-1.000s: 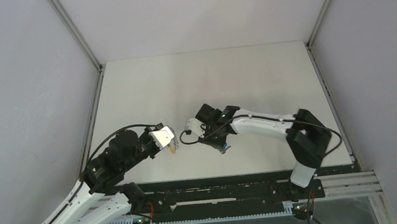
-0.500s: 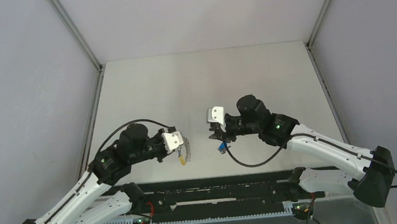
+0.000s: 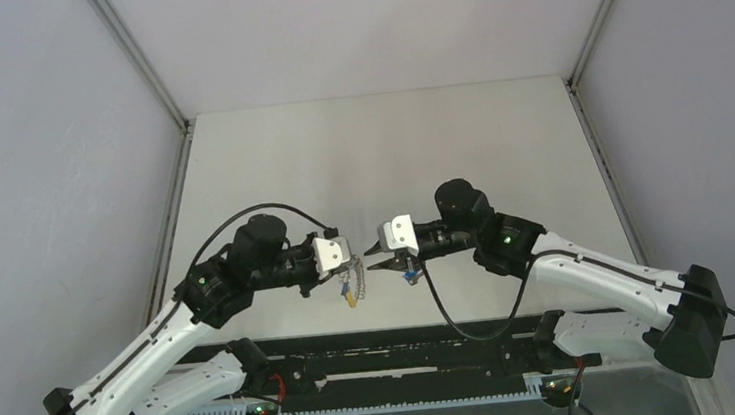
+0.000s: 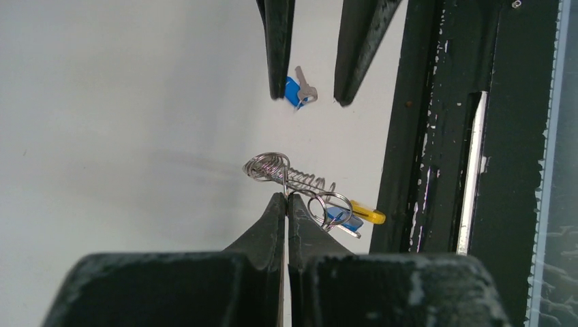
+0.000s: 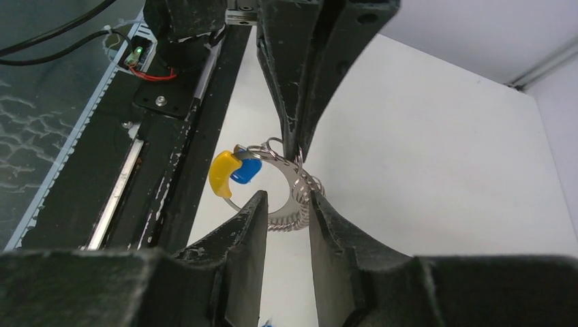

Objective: Put the keys on the keyring

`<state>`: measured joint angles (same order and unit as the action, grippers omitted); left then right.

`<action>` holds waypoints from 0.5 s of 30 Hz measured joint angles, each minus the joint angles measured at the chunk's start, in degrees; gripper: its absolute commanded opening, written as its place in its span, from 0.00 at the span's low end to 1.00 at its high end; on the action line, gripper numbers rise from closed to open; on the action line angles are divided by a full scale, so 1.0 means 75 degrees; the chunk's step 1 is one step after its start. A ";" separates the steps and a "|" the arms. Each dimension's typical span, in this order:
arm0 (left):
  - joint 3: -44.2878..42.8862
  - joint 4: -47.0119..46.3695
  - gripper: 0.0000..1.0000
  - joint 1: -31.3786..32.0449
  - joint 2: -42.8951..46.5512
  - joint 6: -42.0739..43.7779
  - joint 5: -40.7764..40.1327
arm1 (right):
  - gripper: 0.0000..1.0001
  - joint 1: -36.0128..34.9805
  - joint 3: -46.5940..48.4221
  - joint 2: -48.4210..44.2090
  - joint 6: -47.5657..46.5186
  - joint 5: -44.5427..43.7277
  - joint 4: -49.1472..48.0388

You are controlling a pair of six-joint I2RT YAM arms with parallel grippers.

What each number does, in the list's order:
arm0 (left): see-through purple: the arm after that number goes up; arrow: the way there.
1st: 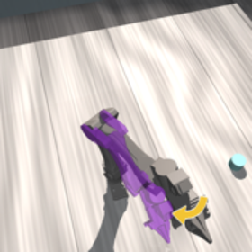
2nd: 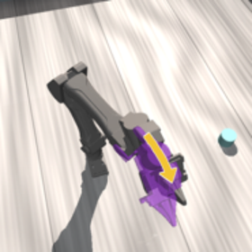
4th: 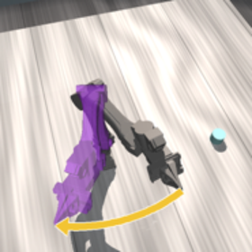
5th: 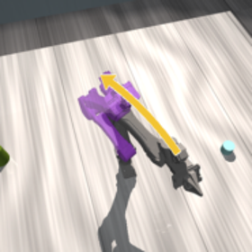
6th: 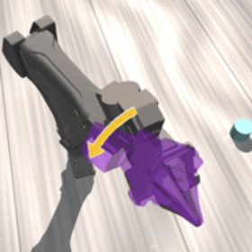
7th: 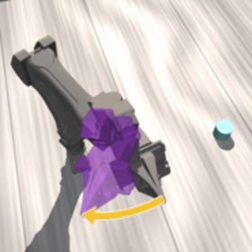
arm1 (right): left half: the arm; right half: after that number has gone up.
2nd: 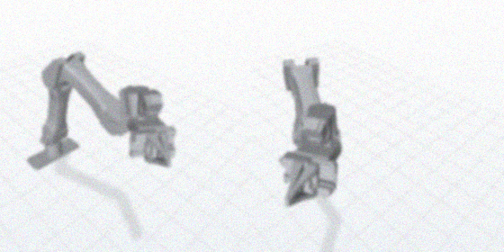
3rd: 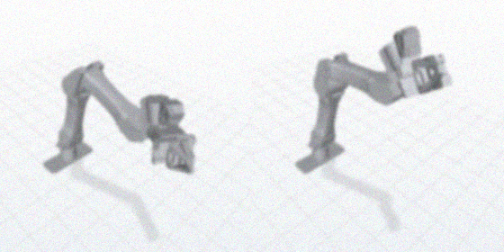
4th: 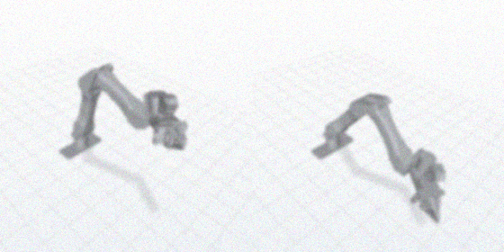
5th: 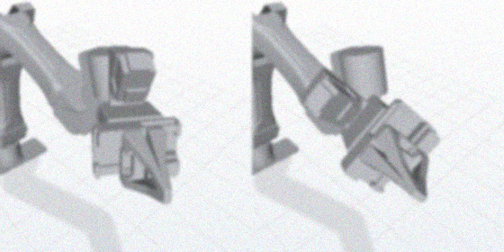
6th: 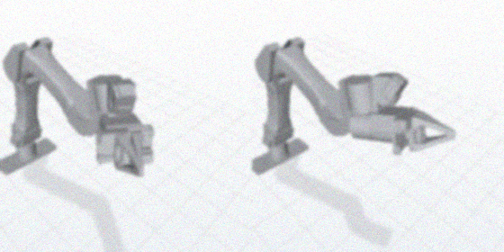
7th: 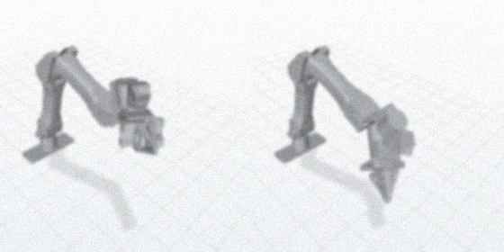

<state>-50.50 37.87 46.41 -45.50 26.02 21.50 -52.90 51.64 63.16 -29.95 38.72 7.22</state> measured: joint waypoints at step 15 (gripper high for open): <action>-0.0149 0.0000 0.00 -0.0009 -0.0271 -0.0023 0.0335 | 0.26 -0.0353 0.0184 0.0883 -0.0379 -0.0312 -0.0087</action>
<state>-51.62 37.87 46.35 -47.53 25.85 24.01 -55.55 53.01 69.78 -32.80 36.38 6.57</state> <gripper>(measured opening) 0.011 0.264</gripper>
